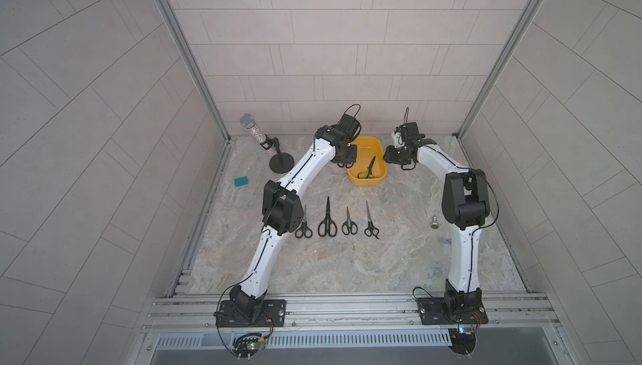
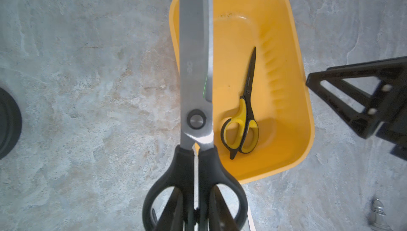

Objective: Take the scissors out of the storage box
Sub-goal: Place the scissors at the center of the board.

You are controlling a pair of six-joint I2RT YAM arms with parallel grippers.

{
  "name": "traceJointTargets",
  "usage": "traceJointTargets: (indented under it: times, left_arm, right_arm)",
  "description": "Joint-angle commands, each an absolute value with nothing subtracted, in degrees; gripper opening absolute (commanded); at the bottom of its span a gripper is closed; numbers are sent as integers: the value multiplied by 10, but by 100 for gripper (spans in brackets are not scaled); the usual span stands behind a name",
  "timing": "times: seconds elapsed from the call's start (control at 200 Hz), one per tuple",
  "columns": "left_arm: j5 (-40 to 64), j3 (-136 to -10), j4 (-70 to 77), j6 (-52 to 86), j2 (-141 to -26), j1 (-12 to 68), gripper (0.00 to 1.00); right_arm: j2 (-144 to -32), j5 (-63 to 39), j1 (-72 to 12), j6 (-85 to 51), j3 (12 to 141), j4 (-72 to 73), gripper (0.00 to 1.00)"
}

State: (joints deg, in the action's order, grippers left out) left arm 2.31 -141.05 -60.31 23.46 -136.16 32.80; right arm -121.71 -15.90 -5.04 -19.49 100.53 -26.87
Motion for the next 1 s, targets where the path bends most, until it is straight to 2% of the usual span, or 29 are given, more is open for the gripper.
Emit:
traceJointTargets:
  times: [0.0,0.14,0.365,0.6,0.71,0.73,0.755,0.775,0.79,0.995]
  left_arm:
    - [43,-1381,-612,262,-1313,357,0]
    - [48,-1290,-579,315,-1271,411,0]
    - [62,-1123,-472,442,-1208,482,0]
    - [29,-1125,-468,487,-1228,550,0]
    - [41,-1112,-459,531,-1244,568,0]
    - [42,-1108,-457,538,-1246,570,0]
    - [45,-1102,-451,546,-1247,571,0]
    - [48,-1096,-446,553,-1249,572,0]
    - [50,-1092,-443,559,-1249,572,0]
    - [59,-1057,-405,617,-1254,587,0]
  right_arm:
    - [-1130,-105,-22,-261,964,-249,47]
    - [-1091,-87,3,-318,880,-280,49]
    - [-1015,-56,2,-314,756,-307,50]
    - [-959,-37,-2,-290,732,-343,51]
    - [-953,-45,-7,-285,733,-359,64]
    - [-953,-47,-8,-285,734,-360,74]
    - [-954,-47,-8,-288,734,-361,81]
    - [-955,-47,-8,-288,733,-361,95]
    - [-955,-47,-9,-289,734,-361,100]
    - [-972,-25,-10,-295,768,-370,100]
